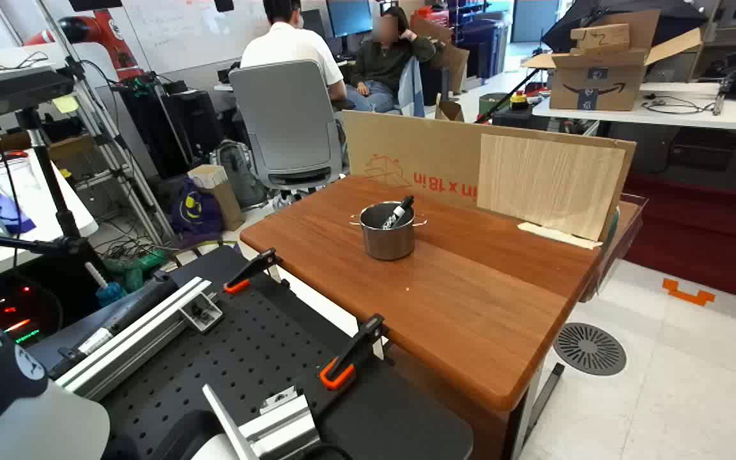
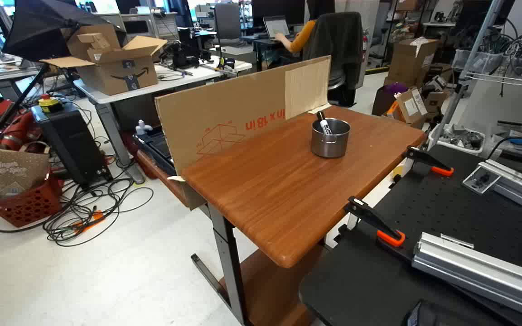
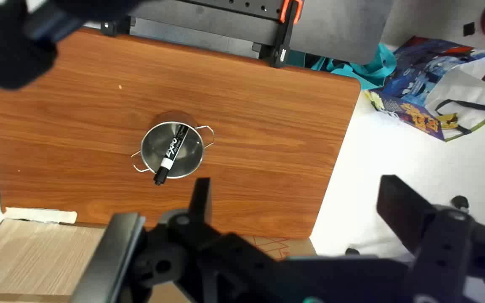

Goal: Take the marker out of the pot

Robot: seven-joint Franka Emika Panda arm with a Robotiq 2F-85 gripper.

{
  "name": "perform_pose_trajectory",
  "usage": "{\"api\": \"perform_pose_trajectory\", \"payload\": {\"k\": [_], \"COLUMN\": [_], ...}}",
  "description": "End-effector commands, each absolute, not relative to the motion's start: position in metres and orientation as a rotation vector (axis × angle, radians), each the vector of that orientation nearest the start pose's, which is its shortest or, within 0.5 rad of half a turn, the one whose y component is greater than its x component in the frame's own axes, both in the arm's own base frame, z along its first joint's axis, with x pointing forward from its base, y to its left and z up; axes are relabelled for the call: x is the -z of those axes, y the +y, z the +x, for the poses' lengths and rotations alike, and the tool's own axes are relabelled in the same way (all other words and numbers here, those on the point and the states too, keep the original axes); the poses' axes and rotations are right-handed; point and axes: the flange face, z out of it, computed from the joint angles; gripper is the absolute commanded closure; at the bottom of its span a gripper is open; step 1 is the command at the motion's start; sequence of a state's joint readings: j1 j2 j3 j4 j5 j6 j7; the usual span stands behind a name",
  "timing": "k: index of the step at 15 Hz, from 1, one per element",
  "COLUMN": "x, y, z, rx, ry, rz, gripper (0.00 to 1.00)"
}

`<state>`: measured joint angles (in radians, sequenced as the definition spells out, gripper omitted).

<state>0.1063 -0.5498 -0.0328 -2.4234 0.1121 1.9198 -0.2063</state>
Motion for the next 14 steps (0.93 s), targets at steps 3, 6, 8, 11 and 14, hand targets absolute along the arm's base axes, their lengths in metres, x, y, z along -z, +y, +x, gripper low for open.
{"api": "perform_pose_trajectory", "payload": {"k": [3,6,8,11,14], "x": [-0.499,-0.476,-0.453,-0.414,-0.374], "y": [0.034,0.031,0.028,0.022,0.011], "z": [0.396,0.414,0.428,0.449,0.466], "rx": [0.107,0.108,0.092,0.059,0.031], "ry": [-0.322,-0.234,-0.163,-0.07,0.02], "rz": [-2.998,-2.997,-3.002,-3.004,-3.002], "gripper": [0.0,0.0,0.0,0.0,0.0]}}
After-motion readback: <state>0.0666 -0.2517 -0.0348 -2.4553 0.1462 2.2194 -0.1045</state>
